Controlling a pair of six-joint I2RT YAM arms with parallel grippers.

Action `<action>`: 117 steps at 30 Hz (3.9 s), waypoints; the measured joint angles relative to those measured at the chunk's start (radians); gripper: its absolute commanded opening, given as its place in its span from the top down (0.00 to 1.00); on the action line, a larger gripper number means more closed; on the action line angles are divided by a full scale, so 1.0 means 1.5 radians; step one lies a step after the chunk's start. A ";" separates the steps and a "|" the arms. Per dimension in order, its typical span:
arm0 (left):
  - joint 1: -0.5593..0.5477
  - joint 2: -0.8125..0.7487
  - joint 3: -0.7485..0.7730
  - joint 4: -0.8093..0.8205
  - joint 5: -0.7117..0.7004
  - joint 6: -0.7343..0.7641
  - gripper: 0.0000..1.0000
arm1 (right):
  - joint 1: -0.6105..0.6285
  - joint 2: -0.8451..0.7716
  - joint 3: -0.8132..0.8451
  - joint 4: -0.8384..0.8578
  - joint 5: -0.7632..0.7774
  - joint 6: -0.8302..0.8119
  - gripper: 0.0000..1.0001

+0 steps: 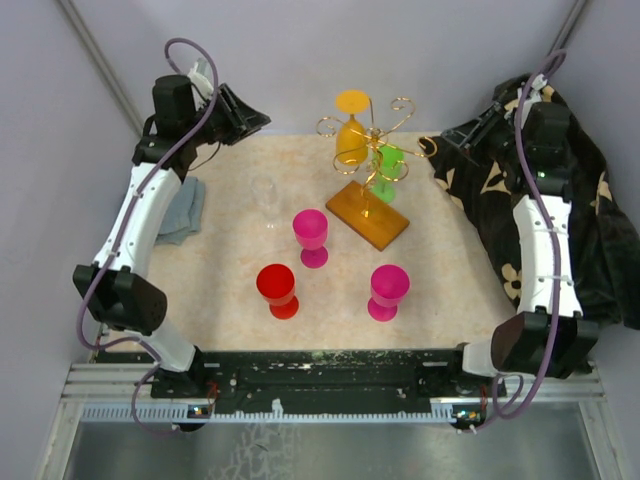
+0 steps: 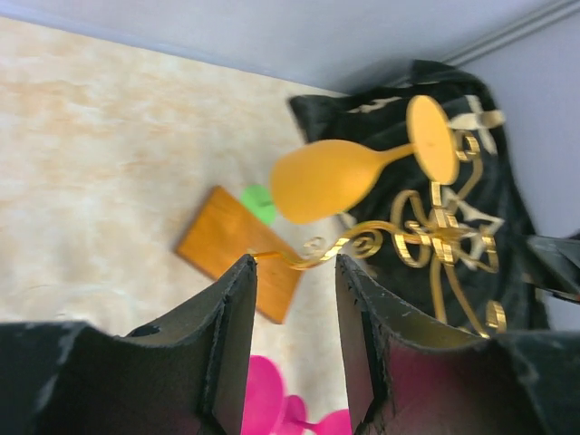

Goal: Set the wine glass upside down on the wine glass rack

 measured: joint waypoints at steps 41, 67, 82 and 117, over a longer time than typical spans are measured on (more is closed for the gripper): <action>-0.040 0.072 0.023 -0.267 -0.275 0.289 0.47 | -0.001 0.070 -0.070 0.052 0.050 -0.010 0.68; -0.039 0.024 0.032 -0.235 -0.224 0.252 0.46 | 0.084 0.389 0.152 -0.014 0.058 -0.080 0.66; -0.037 0.016 0.032 -0.235 -0.224 0.252 0.46 | 0.117 0.417 0.170 -0.034 0.071 -0.103 0.66; -0.033 0.005 0.009 -0.225 -0.214 0.252 0.46 | 0.117 0.420 0.186 -0.090 0.205 -0.151 1.00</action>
